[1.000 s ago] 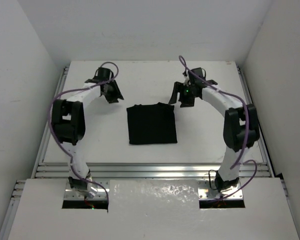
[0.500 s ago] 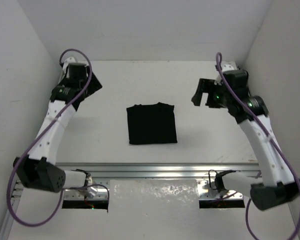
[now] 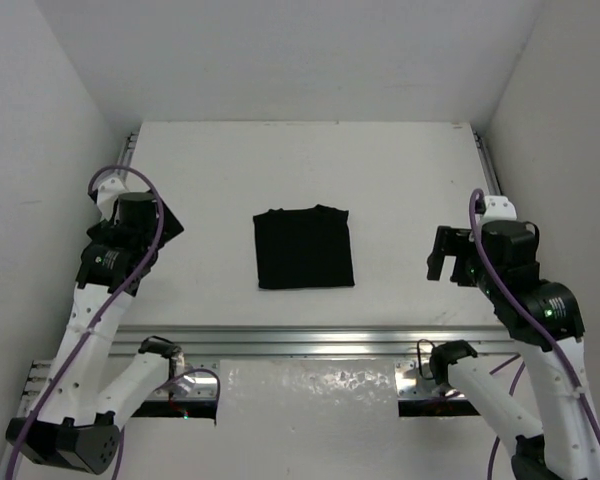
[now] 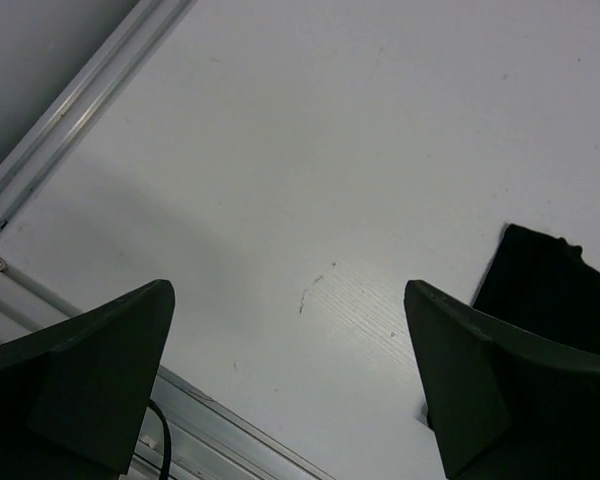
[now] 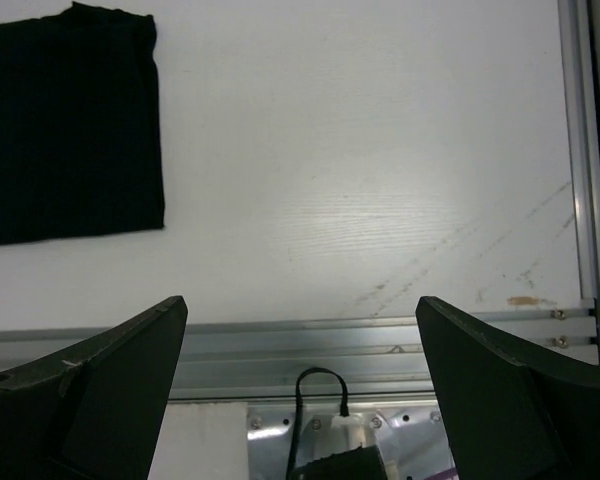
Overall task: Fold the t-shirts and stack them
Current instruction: Fold the long partially folded tshirt into a neat square
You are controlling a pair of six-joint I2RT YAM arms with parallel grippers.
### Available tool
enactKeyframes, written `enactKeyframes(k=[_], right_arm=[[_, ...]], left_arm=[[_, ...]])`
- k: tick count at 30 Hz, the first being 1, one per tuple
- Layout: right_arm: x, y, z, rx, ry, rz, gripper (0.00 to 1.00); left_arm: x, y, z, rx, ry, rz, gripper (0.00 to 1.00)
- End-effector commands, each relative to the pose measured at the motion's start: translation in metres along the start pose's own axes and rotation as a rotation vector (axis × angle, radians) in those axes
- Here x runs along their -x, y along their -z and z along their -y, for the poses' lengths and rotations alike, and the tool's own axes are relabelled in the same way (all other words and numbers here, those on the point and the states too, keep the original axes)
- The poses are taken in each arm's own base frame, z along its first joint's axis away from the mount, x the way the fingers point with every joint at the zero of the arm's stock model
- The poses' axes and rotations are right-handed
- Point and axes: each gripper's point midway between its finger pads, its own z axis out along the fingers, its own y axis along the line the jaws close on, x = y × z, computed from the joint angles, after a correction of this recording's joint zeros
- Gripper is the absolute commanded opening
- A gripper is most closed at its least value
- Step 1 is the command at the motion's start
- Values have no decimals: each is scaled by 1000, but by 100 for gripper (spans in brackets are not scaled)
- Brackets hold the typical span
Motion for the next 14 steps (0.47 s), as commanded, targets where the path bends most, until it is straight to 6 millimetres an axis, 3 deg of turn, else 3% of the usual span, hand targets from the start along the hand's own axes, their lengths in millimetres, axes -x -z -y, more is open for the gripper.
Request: enactKeyframes(k=[1,14], right_arm=[[-5,7,14,-54,30,20,99],[4,18,12,-21,46,68,99]], left_arm=[[8,3,-11,49,18,43,100],[21,5,-4,19,41,86,100]])
